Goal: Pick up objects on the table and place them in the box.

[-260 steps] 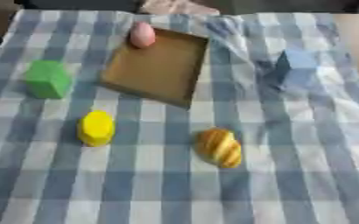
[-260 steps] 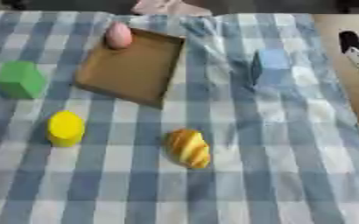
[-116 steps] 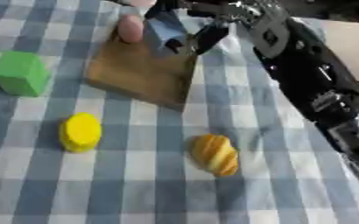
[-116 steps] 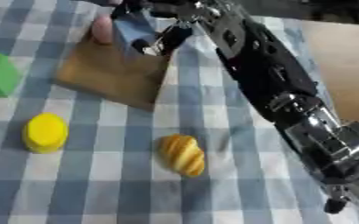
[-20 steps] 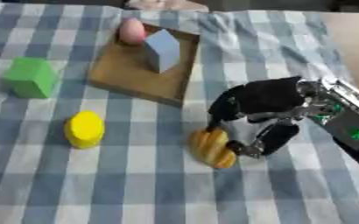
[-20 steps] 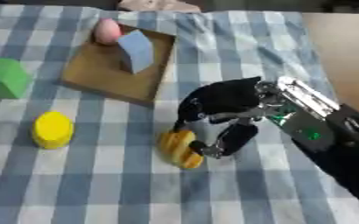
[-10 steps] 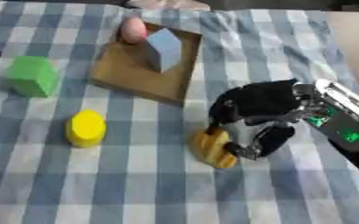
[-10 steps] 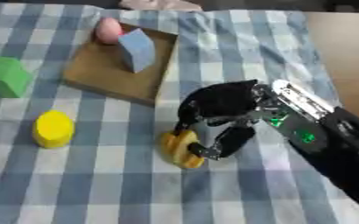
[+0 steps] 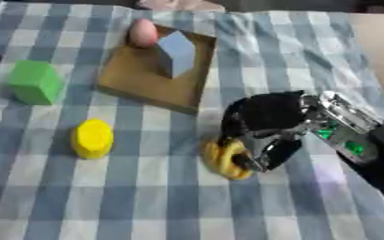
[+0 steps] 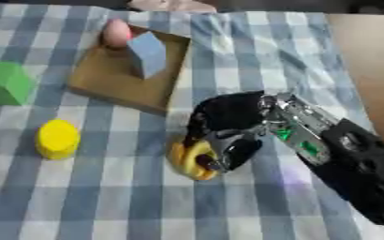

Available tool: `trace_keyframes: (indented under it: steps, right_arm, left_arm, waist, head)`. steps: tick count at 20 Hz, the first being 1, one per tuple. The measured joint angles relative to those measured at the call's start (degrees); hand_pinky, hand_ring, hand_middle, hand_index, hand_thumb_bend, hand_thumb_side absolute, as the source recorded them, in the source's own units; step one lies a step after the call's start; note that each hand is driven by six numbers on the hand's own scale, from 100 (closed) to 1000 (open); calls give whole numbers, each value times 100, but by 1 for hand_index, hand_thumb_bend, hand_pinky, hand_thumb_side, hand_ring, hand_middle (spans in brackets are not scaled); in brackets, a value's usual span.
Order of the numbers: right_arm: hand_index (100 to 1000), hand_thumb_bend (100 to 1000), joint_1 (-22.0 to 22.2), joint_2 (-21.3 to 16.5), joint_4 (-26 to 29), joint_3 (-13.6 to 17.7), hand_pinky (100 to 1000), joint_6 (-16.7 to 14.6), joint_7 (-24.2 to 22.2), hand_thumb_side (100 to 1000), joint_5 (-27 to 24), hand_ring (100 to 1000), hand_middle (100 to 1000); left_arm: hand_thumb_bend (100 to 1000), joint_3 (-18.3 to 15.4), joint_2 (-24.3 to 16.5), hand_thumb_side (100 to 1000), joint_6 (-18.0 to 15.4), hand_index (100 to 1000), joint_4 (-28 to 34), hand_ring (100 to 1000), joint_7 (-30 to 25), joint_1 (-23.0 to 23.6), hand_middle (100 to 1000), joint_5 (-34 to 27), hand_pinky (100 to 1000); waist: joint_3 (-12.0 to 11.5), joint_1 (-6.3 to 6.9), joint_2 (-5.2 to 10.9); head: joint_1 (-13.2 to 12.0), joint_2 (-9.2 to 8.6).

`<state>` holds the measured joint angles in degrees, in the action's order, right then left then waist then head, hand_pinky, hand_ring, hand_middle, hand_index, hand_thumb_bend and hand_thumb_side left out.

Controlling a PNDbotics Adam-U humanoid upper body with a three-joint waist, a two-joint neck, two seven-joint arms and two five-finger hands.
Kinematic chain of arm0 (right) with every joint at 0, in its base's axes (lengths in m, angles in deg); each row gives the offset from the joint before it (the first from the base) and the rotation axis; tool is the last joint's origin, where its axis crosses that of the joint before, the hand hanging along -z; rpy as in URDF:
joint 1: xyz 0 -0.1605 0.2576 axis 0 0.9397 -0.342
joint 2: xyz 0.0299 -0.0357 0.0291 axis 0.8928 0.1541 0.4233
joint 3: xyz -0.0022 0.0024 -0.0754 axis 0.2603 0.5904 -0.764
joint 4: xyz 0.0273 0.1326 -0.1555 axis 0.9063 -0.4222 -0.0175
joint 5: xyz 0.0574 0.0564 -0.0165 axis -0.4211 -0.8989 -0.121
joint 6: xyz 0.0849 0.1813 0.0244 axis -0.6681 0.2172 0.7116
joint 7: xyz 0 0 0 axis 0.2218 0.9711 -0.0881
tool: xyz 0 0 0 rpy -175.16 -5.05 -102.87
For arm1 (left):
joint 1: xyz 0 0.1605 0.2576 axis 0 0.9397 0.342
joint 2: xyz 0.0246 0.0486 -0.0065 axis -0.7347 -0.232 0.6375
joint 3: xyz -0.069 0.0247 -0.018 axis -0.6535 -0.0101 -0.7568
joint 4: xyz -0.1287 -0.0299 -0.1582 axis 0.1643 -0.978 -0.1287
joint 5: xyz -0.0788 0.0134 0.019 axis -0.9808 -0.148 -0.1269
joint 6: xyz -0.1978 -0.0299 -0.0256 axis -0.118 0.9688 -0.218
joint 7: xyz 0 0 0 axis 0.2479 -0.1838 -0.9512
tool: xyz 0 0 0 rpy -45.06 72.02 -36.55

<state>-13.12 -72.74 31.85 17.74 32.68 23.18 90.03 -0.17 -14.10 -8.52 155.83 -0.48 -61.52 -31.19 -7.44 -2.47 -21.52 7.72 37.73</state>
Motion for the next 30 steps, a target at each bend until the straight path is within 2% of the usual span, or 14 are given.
trace_keyframes:
  steps: [4,5,12,18,22,24,25,26,30]
  right_arm:
    - [586,100,-5,19,0,0,771,-65,172,291,-19,592,307]
    - [559,100,9,10,25,1,765,-59,224,245,-71,571,279]
    - [543,100,73,-270,563,77,754,164,483,211,-823,499,223]
    - [546,100,108,-608,1318,401,761,531,462,199,-1813,482,197]
    - [550,100,-45,-670,1565,615,769,852,294,198,-2449,473,185]
    - [551,100,-250,-675,1535,704,772,1017,143,200,-2767,472,182]
    - [553,100,-397,-674,1460,748,771,1097,65,283,-2912,477,188]
    - [559,100,-564,-665,1344,789,771,1165,-6,198,-3039,485,199]
    - [573,100,-1290,-480,486,885,771,1184,-263,198,-3147,509,226]
  left_arm:
    - [100,0,35,637,11,850,0,847,-13,0,717,-1,756]
    - [100,0,39,637,12,849,0,847,-14,0,717,-1,756]
    - [100,0,39,637,21,850,0,848,-41,0,715,-3,757]
    - [100,0,39,636,24,850,0,849,-50,2,716,-3,757]
    - [100,0,39,636,20,850,0,850,-56,2,716,-3,757]
    - [100,0,39,636,19,850,0,850,-57,2,717,-3,757]
    - [100,0,39,636,19,850,0,850,-57,2,717,-4,757]
    - [100,0,39,636,19,850,0,850,-57,2,717,-4,757]
    - [100,2,39,636,21,851,0,850,-68,-16,718,-9,757]
  waist:
    - [0,2,-2]
    - [5,2,-2]
    - [37,-9,-1]
    - [76,-15,7]
    - [77,-13,12]
    - [77,-14,16]
    - [77,-17,17]
    - [77,-23,18]
    - [54,-71,20]
  head:
    - [0,-1]
    - [0,-1]
    - [-5,-3]
    - [-15,-5]
    - [-19,-5]
    - [-12,-5]
    - [-6,-5]
    - [-2,-5]
    - [49,-3]
